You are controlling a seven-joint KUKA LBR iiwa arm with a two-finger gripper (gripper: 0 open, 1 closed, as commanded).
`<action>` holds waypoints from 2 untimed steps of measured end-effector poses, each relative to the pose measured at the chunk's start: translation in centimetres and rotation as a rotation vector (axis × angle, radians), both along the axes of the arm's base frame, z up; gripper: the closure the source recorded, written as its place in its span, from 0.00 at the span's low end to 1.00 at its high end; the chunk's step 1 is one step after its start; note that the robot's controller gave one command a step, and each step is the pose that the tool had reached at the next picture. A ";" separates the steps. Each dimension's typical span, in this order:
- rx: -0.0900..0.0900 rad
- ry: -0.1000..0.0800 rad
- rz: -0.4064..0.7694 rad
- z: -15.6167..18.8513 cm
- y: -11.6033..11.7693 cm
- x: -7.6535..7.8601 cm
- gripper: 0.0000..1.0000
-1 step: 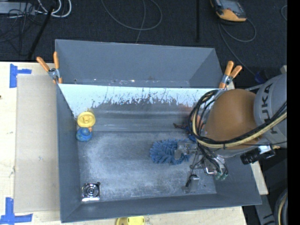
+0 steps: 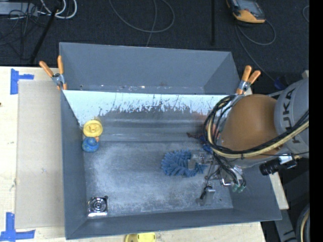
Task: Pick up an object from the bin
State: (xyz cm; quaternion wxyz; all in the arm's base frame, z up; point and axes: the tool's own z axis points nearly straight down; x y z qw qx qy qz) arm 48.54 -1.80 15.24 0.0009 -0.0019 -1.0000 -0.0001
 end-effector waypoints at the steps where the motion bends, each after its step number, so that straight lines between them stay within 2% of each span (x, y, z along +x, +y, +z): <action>1: 0.000 -0.009 0.010 -4.7 1.1 3.5 0.00; 2: 0.000 -0.008 -0.058 -8.1 2.9 4.7 1.00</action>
Offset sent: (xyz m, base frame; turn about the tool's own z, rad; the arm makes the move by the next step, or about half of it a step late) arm 0.0456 0.0289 -0.0824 0.0596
